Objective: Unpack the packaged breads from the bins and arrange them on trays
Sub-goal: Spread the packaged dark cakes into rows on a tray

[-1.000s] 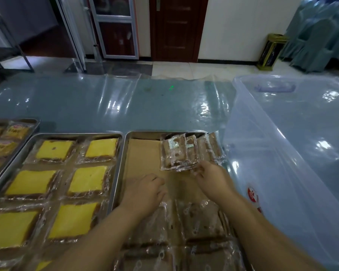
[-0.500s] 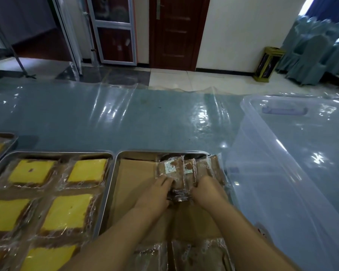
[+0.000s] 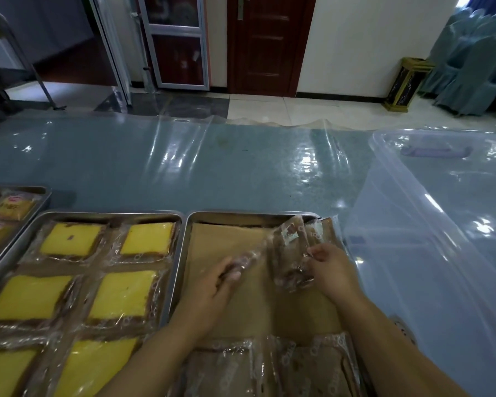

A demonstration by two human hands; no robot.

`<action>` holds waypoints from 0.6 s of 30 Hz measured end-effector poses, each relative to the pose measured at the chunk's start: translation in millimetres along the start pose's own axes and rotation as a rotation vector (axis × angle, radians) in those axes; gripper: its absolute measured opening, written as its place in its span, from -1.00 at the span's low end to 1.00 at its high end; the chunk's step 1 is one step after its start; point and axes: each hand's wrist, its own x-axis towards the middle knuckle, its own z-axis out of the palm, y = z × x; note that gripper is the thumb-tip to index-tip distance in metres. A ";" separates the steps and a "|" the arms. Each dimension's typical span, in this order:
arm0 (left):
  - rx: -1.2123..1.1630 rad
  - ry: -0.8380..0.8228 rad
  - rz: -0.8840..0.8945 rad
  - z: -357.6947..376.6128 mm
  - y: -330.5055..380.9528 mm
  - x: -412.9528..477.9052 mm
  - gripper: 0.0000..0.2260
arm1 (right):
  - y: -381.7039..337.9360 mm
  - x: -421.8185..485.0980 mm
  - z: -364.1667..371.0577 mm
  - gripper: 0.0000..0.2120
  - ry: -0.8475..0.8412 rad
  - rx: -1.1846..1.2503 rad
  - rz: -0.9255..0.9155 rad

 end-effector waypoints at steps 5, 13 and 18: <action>-0.074 0.175 -0.229 -19.6 -2.6 -6.5 -0.67 | -15.3 -2.6 2.2 -0.76 0.075 0.038 -0.141; 0.698 0.081 -0.127 -26.0 -12.6 -21.5 -0.59 | -31.5 -8.6 19.2 -0.81 0.111 -0.270 -0.558; 0.764 -0.090 0.240 -19.2 -15.0 -29.6 -0.78 | -25.5 -4.5 39.9 -0.67 -0.295 -0.682 -0.610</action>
